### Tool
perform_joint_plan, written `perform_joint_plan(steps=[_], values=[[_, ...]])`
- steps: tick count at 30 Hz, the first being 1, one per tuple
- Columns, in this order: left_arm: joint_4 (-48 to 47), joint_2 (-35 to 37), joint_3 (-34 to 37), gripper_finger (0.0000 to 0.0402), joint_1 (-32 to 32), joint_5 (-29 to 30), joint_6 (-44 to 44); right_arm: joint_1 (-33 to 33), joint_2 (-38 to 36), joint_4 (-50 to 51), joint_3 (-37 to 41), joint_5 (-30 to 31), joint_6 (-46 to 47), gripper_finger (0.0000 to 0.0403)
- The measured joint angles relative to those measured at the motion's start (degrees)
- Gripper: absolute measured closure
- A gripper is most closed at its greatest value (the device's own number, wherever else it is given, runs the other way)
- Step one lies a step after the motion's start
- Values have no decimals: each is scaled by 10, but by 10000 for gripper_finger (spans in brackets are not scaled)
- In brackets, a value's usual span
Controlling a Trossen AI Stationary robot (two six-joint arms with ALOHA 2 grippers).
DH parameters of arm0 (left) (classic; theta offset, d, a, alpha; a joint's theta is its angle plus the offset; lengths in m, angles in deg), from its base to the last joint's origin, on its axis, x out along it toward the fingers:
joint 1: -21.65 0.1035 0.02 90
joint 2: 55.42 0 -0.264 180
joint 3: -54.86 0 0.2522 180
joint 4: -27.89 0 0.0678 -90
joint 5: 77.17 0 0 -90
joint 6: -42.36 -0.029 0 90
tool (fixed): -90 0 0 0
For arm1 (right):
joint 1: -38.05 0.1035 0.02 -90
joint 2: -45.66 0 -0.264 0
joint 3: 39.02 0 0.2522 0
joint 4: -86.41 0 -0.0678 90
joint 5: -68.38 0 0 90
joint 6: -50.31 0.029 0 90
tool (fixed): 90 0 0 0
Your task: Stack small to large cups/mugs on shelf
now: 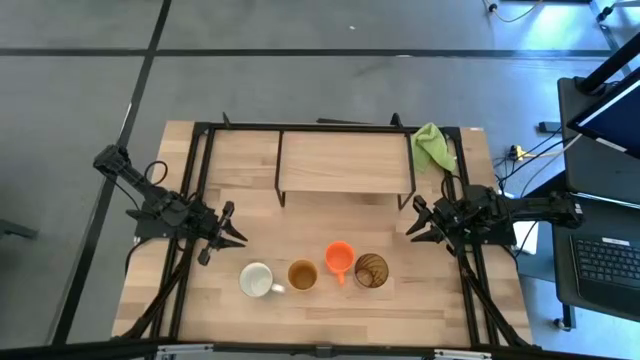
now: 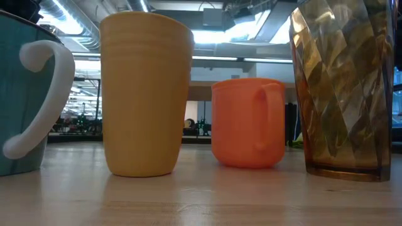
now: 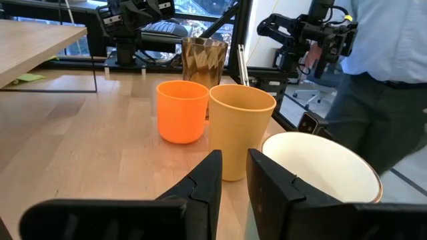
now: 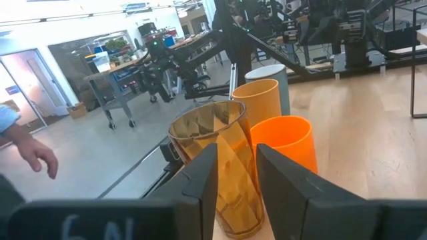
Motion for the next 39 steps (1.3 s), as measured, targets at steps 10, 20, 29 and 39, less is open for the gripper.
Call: perform_joint_plan(steps=[10,20,29,39], values=[[0,0,0,337,0,0,0,0,0,-8,0,14,-4,298],[0,0,0,337,0,0,0,0,-1,-64,0,312,268,298],[0,0,0,337,0,0,0,0,-2,-165,0,569,213,298],[0,0,0,337,0,0,0,0,8,-198,0,557,318,298]])
